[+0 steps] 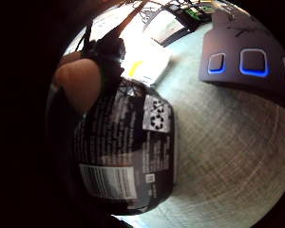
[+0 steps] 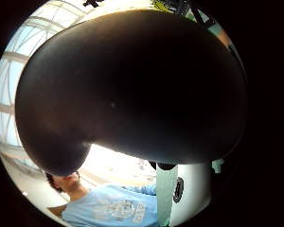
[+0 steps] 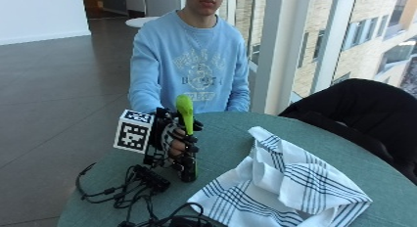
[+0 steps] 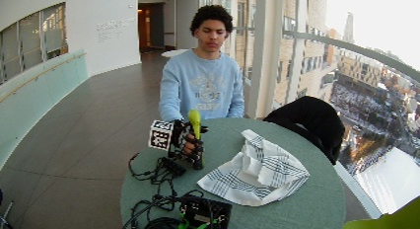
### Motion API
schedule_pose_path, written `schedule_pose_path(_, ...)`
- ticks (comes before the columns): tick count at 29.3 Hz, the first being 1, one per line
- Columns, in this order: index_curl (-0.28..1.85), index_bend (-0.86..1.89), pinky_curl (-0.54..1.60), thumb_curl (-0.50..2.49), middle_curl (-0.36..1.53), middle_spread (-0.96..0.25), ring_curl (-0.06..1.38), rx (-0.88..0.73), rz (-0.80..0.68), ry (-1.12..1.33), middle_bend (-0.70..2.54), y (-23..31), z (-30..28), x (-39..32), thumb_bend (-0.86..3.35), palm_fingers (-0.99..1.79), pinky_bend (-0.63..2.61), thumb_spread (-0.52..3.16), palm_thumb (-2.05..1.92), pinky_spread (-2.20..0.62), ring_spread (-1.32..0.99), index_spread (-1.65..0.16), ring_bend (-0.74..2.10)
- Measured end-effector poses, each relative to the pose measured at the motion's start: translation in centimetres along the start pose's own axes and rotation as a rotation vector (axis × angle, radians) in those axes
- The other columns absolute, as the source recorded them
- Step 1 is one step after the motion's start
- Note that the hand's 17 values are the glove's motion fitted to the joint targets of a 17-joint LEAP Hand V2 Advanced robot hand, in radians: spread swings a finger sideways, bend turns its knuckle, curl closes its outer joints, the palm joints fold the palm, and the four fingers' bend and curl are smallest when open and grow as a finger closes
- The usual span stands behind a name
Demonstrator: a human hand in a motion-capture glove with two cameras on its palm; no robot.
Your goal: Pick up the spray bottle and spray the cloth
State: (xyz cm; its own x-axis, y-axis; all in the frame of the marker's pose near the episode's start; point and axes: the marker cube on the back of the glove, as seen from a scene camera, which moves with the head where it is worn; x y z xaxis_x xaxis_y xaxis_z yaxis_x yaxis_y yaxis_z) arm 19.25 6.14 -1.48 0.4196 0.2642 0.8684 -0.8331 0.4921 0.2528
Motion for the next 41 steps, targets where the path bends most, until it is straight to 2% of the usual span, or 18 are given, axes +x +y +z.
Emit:
schedule_pose_path(6,0.37,0.26,0.25,0.41,0.43,-0.1,0.33,-0.06,-0.027,0.063,0.36,-0.6,-0.1,-0.8,0.02,1.04,0.11,0.96,0.93,0.23,-0.08,-0.26,0.31)
schedule_pose_path(20,0.43,0.19,0.25,0.51,0.44,-0.1,0.37,-0.471,-0.008,0.23,0.32,-1.9,3.1,-6.3,-0.02,1.11,0.16,0.78,0.97,0.22,-0.08,-0.23,0.38)
schedule_pose_path(29,0.45,0.17,0.26,0.56,0.45,-0.09,0.38,-0.587,0.085,0.279,0.31,-4.2,5.9,-8.3,-0.03,1.14,0.17,0.73,0.96,0.21,-0.07,-0.22,0.41)
schedule_pose_path(41,0.46,0.17,0.27,0.59,0.46,-0.1,0.39,-0.7,0.233,0.342,0.32,-4.6,7.3,-8.3,-0.03,1.14,0.17,0.71,0.95,0.21,-0.05,-0.21,0.43)
